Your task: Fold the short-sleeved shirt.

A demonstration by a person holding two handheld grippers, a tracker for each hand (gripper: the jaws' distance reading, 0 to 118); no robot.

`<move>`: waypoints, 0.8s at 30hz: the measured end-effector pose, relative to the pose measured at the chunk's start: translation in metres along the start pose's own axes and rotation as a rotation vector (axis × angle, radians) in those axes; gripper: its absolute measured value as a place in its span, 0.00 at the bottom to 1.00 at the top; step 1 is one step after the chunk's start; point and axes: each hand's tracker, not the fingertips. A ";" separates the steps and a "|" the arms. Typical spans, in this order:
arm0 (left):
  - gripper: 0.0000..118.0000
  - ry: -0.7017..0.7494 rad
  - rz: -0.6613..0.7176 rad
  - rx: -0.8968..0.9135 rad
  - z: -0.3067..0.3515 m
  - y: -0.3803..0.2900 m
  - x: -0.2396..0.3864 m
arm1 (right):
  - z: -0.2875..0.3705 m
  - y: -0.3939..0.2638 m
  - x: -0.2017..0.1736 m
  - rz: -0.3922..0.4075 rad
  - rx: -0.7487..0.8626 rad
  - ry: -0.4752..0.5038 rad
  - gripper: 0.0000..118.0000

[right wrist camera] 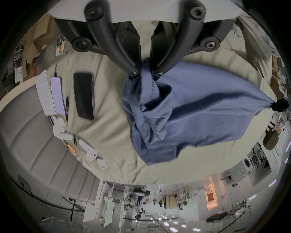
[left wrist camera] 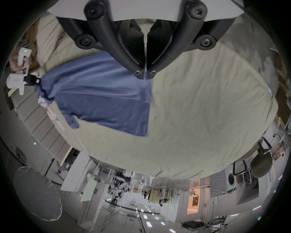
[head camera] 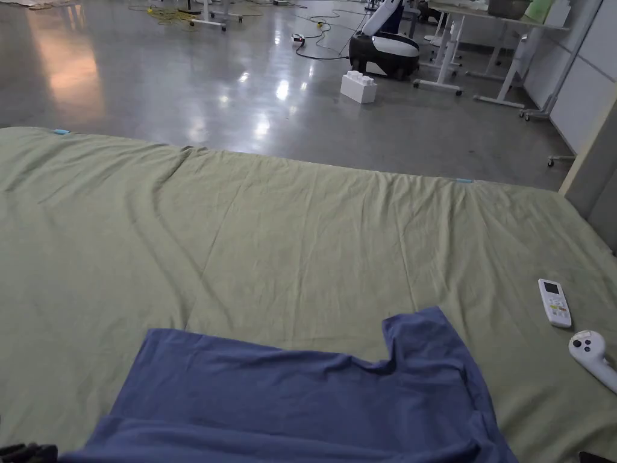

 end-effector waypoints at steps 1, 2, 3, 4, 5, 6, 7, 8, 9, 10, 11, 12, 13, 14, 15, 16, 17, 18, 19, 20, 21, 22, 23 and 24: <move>0.02 0.037 -0.017 -0.016 -0.004 -0.009 0.000 | -0.005 -0.008 0.002 -0.001 -0.026 -0.020 0.09; 0.02 0.086 -0.051 -0.063 -0.012 -0.017 -0.002 | -0.013 -0.016 0.004 -0.017 -0.049 -0.017 0.09; 0.02 0.099 -0.055 -0.087 -0.019 -0.024 -0.004 | -0.022 -0.023 0.005 -0.045 -0.075 0.008 0.09; 0.02 0.067 -0.023 -0.088 -0.025 -0.027 -0.007 | -0.028 -0.027 0.003 -0.040 -0.084 0.001 0.09; 0.02 -0.001 0.027 -0.096 -0.031 -0.029 -0.012 | -0.034 -0.030 -0.002 -0.014 -0.091 -0.004 0.09; 0.02 -0.019 0.070 -0.107 -0.037 -0.031 -0.012 | -0.042 -0.032 -0.006 -0.008 -0.097 -0.012 0.09; 0.02 -0.015 0.080 -0.129 -0.043 -0.033 -0.006 | -0.048 -0.032 -0.009 0.002 -0.121 -0.017 0.09; 0.02 0.021 0.023 -0.111 -0.045 -0.033 -0.001 | -0.051 -0.033 -0.012 0.000 -0.116 -0.022 0.09; 0.02 0.008 0.017 -0.111 -0.049 -0.034 0.002 | -0.053 -0.034 -0.015 0.012 -0.115 -0.038 0.09; 0.01 -0.027 0.041 -0.125 -0.052 -0.033 0.004 | -0.054 -0.034 -0.018 0.035 -0.120 -0.048 0.09; 0.02 -0.039 0.047 -0.125 -0.055 -0.033 0.007 | -0.051 -0.033 -0.023 0.048 -0.114 -0.059 0.09; 0.01 -0.038 0.041 -0.131 -0.057 -0.033 0.014 | -0.051 -0.032 -0.025 0.052 -0.112 -0.063 0.09; 0.01 -0.022 0.011 -0.153 -0.062 -0.034 0.019 | -0.050 -0.032 -0.026 0.056 -0.114 -0.064 0.09; 0.01 -0.007 -0.020 -0.160 -0.065 -0.035 0.023 | -0.049 -0.031 -0.026 0.060 -0.112 -0.066 0.10; 0.02 0.002 -0.027 -0.167 -0.068 -0.035 0.025 | -0.048 -0.031 -0.024 0.059 -0.110 -0.065 0.10; 0.02 0.001 -0.024 -0.181 -0.072 -0.035 0.026 | -0.048 -0.031 -0.024 0.058 -0.107 -0.066 0.11; 0.02 0.004 -0.016 -0.175 -0.073 -0.035 0.025 | -0.046 -0.031 -0.025 0.060 -0.106 -0.064 0.11; 0.01 0.007 -0.013 -0.180 -0.074 -0.035 0.025 | -0.044 -0.030 -0.026 0.061 -0.103 -0.068 0.12; 0.02 0.007 -0.011 -0.187 -0.073 -0.033 0.025 | -0.045 -0.031 -0.023 0.059 -0.099 -0.076 0.18; 0.01 0.006 -0.011 -0.186 -0.072 -0.032 0.023 | -0.041 -0.029 -0.024 0.064 -0.093 -0.104 0.27; 0.02 0.005 -0.010 -0.186 -0.070 -0.030 0.023 | -0.037 -0.028 -0.025 0.067 -0.082 -0.119 0.37; 0.02 0.007 -0.011 -0.183 -0.067 -0.027 0.024 | -0.030 -0.024 -0.026 0.054 -0.048 -0.129 0.51; 0.02 0.011 -0.013 -0.176 -0.064 -0.022 0.024 | -0.029 -0.021 -0.021 0.039 -0.010 -0.120 0.55; 0.02 0.008 -0.011 -0.151 -0.059 -0.016 0.025 | -0.021 -0.015 -0.022 0.026 0.051 -0.096 0.56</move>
